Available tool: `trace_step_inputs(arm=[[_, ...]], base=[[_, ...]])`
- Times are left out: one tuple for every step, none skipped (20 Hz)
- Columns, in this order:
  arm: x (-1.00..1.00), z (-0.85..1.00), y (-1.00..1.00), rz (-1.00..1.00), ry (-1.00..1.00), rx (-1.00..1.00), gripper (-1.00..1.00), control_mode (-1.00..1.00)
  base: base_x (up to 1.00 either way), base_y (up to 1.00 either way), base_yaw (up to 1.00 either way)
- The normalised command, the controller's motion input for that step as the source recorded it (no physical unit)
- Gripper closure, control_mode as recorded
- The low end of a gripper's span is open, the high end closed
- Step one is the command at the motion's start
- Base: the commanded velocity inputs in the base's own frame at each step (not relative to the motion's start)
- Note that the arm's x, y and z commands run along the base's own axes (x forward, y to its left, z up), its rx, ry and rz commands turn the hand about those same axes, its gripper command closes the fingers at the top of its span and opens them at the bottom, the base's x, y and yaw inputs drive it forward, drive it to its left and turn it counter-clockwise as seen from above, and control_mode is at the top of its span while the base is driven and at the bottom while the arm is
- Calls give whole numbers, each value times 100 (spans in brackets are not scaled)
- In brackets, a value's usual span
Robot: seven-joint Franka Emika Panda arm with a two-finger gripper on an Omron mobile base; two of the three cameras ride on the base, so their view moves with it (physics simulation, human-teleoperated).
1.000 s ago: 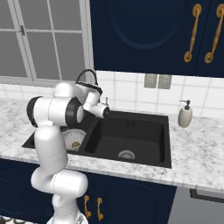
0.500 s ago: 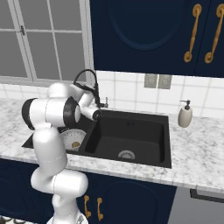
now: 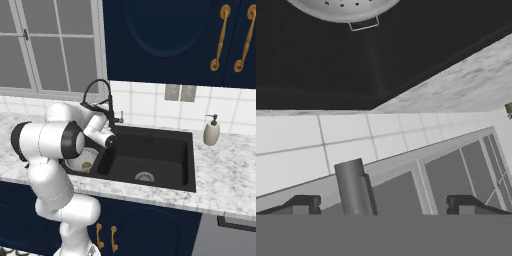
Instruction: Put the colander in the sink, put the kiwi in the colander, and turn on the sink faucet and pour water over the colander.
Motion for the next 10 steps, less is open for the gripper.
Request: trace_step_inputs(arm=[[-97,0,-43,0,5,0,-100,-100],[-98,5,-55,0,3,0,-100,-100],[-100,4,-80,0,2,0,-100,-100],[-83,7,-87,-7,6,0,-100,-100],[-61,12,-79,-11,12,-4,-100,-100],[-39,17,-76,-13,15,-8,-100,-100],[-26,19,-74,-15,18,-11,-100,-100],[-20,21,-81,-17,15,-9,-100,-100],[-11,23,-81,-17,15,-11,-100,-100],[-2,24,-86,-18,16,-10,-100,-100]], base=[[0,0,0],[0,0,0],[0,0,0],[0,0,0],[0,0,0],[0,0,0],[0,0,0],[0,0,0],[0,0,0],[0,0,0]])
